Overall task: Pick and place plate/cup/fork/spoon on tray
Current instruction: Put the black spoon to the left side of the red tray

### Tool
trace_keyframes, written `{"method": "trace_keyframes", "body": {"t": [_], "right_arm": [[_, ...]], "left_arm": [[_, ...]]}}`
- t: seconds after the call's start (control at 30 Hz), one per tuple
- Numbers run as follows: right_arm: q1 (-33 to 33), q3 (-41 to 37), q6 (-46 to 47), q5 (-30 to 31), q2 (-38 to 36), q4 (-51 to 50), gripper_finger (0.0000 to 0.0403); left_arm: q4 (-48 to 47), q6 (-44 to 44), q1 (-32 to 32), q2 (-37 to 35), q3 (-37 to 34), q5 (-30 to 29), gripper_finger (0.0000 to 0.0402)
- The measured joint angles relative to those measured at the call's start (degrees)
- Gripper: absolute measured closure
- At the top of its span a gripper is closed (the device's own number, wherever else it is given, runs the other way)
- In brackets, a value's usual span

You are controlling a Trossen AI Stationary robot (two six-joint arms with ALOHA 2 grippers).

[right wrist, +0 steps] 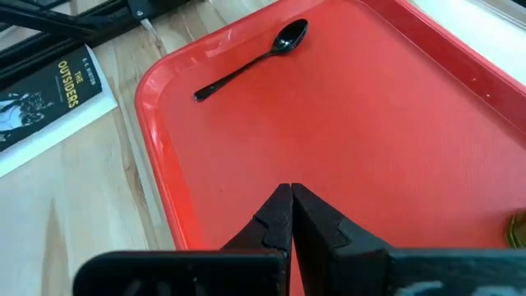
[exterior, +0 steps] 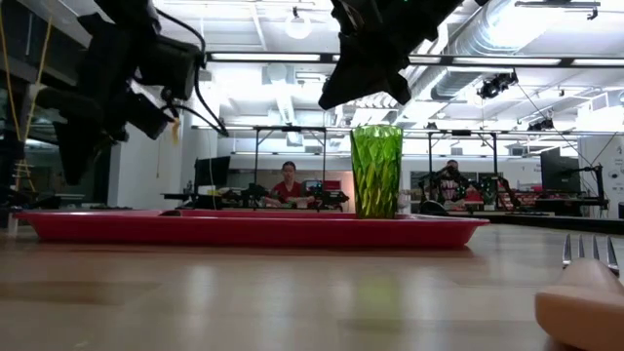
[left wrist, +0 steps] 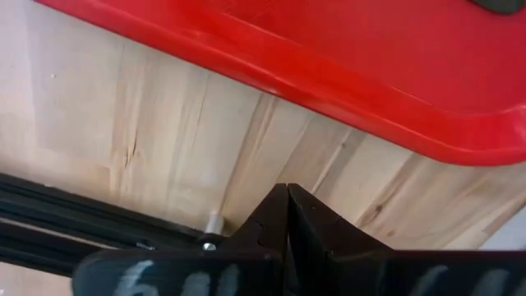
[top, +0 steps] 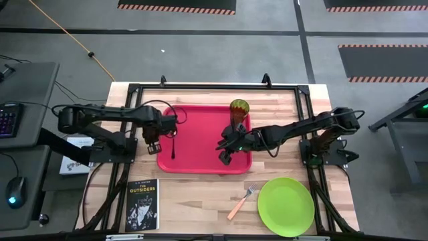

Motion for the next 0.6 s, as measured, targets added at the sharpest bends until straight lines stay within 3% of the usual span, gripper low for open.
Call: {"method": "trace_keyframes", "body": {"t": [0.6], "right_arm": [[0.1,0.0,0.0,1.0,0.0,5.5,0.0403]], "left_arm": [[2.2,1.5,0.0,4.3,0.0,-0.3,0.0401]]}}
